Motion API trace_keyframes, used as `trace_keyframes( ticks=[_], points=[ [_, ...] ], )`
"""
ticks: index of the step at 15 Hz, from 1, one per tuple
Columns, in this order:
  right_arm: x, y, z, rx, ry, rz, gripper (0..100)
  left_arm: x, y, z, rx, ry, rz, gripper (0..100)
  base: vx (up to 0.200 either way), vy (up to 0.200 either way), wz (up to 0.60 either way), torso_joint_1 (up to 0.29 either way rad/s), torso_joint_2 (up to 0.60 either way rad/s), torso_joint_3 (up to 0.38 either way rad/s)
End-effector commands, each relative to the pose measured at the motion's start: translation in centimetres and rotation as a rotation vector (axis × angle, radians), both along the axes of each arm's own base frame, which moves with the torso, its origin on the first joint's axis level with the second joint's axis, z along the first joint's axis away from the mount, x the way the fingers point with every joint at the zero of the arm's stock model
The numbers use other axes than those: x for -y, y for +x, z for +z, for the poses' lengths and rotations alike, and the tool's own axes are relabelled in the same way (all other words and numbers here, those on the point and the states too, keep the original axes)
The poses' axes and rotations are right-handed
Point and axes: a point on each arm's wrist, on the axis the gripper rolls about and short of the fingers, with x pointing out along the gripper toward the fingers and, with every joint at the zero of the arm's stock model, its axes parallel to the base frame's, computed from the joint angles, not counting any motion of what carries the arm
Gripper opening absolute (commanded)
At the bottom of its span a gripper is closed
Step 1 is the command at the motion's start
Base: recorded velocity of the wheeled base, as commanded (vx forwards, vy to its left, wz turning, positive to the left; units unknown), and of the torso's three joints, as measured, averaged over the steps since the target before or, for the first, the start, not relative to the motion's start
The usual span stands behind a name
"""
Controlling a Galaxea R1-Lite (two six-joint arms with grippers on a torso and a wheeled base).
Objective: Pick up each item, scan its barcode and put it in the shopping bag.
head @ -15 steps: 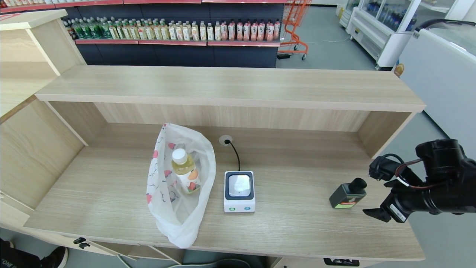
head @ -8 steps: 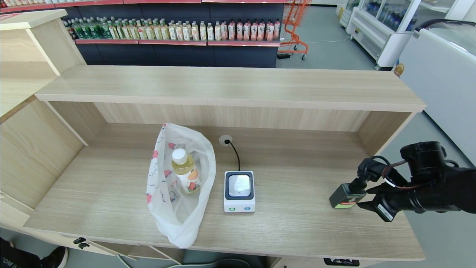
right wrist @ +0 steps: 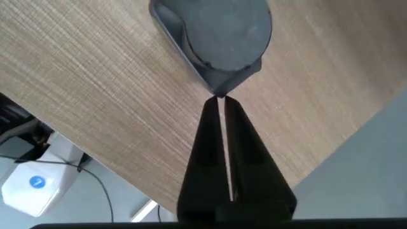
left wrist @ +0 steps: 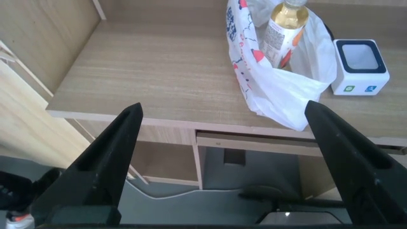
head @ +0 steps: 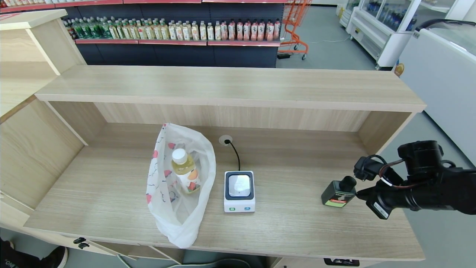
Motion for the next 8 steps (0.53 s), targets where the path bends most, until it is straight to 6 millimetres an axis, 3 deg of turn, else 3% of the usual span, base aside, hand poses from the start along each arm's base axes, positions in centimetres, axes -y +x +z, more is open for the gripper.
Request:
trace_keyframes(
  ticks=[1, 8],
  points=[
    [0.2, -0.7, 1.2, 0.049, -0.002, -0.003, 100, 0.0, 0.0, 0.0, 0.001, 0.000, 0.000, 100, 0.000, 0.000, 0.00, 0.000, 0.00, 0.000],
    [-1.1, 0.9, -0.7, 0.004, 0.012, 0.053, 100, 0.0, 0.0, 0.0, 0.001, 0.000, 0.000, 100, 0.000, 0.000, 0.00, 0.000, 0.00, 0.000]
  ],
)
